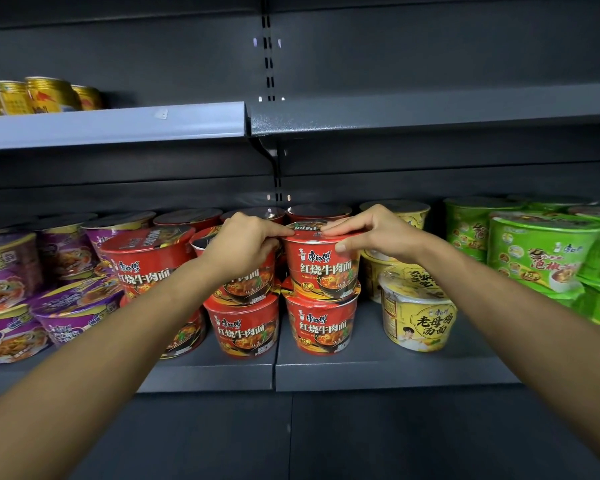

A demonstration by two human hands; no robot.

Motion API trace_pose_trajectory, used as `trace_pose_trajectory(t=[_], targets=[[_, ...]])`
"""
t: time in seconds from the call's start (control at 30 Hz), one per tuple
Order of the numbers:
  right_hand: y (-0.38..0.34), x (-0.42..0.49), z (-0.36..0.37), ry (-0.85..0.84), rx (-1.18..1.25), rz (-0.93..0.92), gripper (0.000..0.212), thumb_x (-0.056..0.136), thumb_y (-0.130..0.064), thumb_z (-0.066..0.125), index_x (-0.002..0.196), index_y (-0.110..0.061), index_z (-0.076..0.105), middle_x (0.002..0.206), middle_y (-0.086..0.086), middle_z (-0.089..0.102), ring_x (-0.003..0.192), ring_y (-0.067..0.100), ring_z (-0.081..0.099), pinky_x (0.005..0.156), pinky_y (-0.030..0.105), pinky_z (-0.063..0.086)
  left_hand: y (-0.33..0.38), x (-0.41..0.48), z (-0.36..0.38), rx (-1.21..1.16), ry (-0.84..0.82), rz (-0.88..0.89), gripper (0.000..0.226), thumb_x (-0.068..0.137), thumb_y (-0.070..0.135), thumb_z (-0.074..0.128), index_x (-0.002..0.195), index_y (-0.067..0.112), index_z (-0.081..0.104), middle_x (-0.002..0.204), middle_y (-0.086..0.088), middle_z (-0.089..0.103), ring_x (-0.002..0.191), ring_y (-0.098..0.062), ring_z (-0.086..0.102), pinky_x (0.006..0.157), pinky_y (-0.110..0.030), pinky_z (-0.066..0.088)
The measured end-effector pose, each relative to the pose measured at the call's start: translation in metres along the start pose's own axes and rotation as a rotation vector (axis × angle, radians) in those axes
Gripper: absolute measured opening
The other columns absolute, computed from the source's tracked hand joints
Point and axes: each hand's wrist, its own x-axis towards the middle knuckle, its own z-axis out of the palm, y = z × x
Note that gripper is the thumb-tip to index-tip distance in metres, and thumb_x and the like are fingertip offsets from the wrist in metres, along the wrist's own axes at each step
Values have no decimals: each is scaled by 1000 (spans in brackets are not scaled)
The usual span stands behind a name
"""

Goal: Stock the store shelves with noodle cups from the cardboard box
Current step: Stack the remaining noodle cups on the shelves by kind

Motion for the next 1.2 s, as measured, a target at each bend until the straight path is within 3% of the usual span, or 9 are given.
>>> trace_pose_trajectory(t=[0.3, 0.43, 0.6, 0.73, 0.9, 1.03, 1.2], targets=[[-8, -2, 0, -9, -82, 21, 31, 80, -11, 72, 110, -18, 70, 115, -8, 66, 104, 7, 62, 78, 22, 55, 5, 0, -4, 13, -31, -16, 39, 92, 8, 57, 129, 21, 58, 127, -2, 62, 116, -21, 60, 99, -35, 49], [-19, -2, 0, -18, -241, 15, 30, 82, -15, 71, 111, -22, 69, 117, -6, 65, 104, 7, 61, 77, 21, 54, 9, 3, -12, 19, -88, -15, 39, 92, 11, 59, 130, 19, 58, 127, 0, 62, 118, -17, 58, 99, -28, 45], [-33, -5, 2, -51, -454, 20, 33, 84, -19, 70, 116, -25, 66, 115, -9, 62, 105, 8, 58, 77, 21, 51, 14, 4, -17, 37, -110, -22, 38, 91, 24, 61, 129, 19, 59, 127, 0, 62, 118, -17, 58, 100, -34, 46], [-44, -8, 8, 77, -425, -107, 28, 82, -25, 72, 110, -28, 69, 113, -10, 67, 105, 6, 60, 88, 29, 53, 23, -3, -22, 33, 6, 5, 36, 91, 23, 62, 126, 18, 61, 124, -3, 64, 115, -20, 59, 98, -36, 47], [-70, -2, 40, 121, -477, -293, 22, 83, -23, 70, 105, -26, 73, 108, -9, 71, 102, 1, 61, 94, 24, 48, 25, -20, -36, 8, 199, 16, 28, 87, 18, 65, 115, 14, 68, 111, -5, 70, 103, -22, 65, 90, -36, 51], [-88, 2, 71, 107, -444, -339, 18, 84, -21, 70, 101, -23, 74, 99, -10, 72, 95, -1, 64, 91, 25, 51, 12, -48, -54, 28, 235, -13, 24, 86, 16, 65, 109, 13, 71, 107, -5, 71, 98, -23, 66, 85, -38, 53], [-110, 7, 123, 20, -426, -354, 18, 85, -22, 69, 102, -24, 74, 95, -14, 71, 90, -5, 64, 82, 13, 50, -16, -98, -82, 50, 240, -53, 21, 87, 24, 63, 104, 15, 73, 100, -3, 72, 90, -21, 67, 79, -34, 53]])
